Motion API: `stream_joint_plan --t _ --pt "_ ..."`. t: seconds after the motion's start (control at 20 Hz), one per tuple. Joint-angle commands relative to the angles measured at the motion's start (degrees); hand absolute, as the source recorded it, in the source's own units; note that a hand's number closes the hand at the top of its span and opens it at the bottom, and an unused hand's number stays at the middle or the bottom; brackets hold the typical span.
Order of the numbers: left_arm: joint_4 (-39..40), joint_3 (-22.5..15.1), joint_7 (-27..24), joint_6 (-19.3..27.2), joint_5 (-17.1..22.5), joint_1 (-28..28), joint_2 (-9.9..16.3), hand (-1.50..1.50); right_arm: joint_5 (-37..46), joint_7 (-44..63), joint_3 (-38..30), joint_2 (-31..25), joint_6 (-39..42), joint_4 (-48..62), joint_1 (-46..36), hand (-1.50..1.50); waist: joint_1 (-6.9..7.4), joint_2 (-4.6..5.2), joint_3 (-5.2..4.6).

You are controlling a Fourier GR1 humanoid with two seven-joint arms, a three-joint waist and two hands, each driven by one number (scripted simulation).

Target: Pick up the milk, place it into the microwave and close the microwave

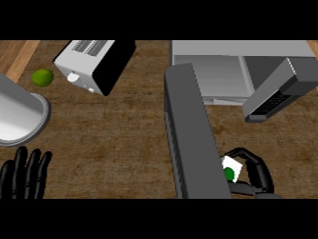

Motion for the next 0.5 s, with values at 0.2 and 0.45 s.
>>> stream_joint_plan --t 0.2,0.45 --pt "-0.4 1.6 -2.1 -0.7 2.1 2.1 1.5 -1.5 -2.7 -10.0 -0.5 -5.3 12.5 4.1 -0.4 1.5 0.61 0.4 0.63" --pt "-3.7 -0.7 -3.7 -1.2 3.1 8.1 2.7 -1.5 -3.3 -7.1 2.0 -4.8 11.4 -3.3 2.9 1.5 0.22 -0.06 0.48"
